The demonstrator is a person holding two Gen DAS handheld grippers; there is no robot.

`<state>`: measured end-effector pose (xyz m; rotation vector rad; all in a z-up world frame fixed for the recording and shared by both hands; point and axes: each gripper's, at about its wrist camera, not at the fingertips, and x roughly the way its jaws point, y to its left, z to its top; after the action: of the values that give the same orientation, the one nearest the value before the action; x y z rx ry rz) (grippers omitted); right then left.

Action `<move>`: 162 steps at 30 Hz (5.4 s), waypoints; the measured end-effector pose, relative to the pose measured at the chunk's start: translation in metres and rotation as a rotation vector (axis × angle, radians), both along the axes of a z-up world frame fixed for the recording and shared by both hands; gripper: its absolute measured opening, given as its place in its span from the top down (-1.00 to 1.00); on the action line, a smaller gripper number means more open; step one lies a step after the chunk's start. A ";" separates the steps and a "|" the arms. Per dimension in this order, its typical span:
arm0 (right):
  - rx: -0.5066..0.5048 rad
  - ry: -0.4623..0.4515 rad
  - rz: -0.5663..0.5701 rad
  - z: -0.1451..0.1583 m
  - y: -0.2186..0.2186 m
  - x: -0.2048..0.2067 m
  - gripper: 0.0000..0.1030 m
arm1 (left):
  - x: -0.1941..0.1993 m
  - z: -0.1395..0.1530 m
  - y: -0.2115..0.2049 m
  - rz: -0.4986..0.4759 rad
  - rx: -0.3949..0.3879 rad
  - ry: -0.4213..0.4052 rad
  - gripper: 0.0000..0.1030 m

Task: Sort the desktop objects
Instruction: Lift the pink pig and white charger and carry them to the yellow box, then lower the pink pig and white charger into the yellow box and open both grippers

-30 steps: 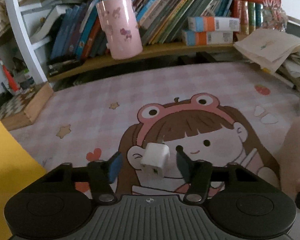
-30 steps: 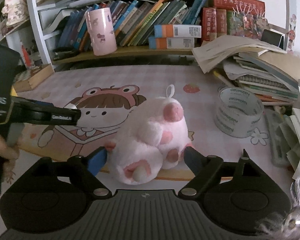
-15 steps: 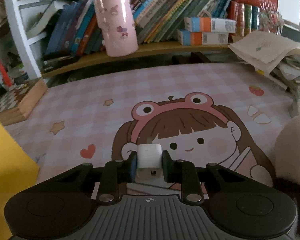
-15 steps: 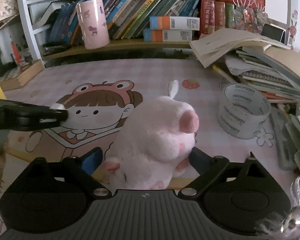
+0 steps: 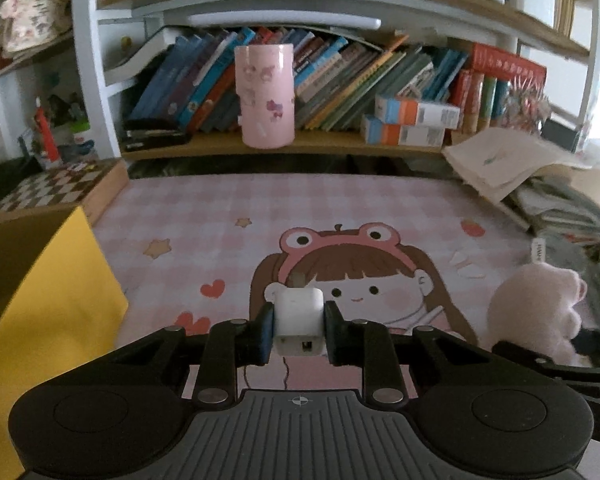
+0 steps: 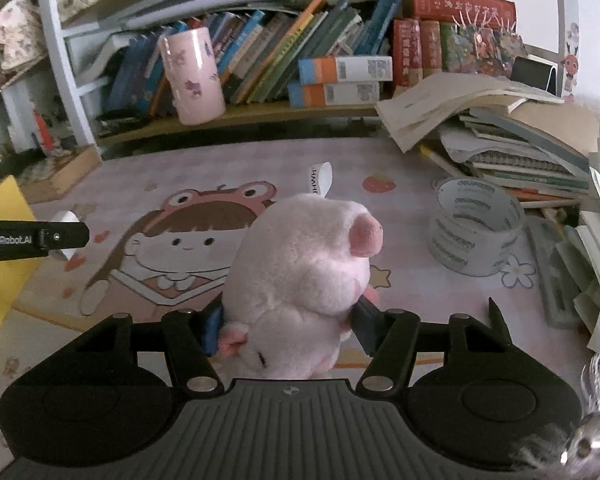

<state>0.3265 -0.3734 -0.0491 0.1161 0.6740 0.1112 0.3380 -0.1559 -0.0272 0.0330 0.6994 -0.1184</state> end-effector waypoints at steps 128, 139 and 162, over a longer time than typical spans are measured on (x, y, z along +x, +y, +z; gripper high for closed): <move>0.016 -0.186 0.446 0.118 0.331 -0.078 -0.16 | -0.141 0.073 0.305 0.176 -0.128 -0.190 0.54; -0.150 -0.157 0.587 0.089 0.362 -0.013 -0.17 | -0.063 0.045 0.304 0.208 -0.054 -0.100 0.54; -0.311 -0.131 0.835 0.064 0.395 0.012 -0.27 | -0.047 0.026 0.310 0.244 -0.084 -0.047 -0.34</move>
<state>0.3381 0.0217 0.0147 -0.4772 0.5657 0.8048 0.2907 0.1539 -0.0015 -0.1295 0.6462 0.0868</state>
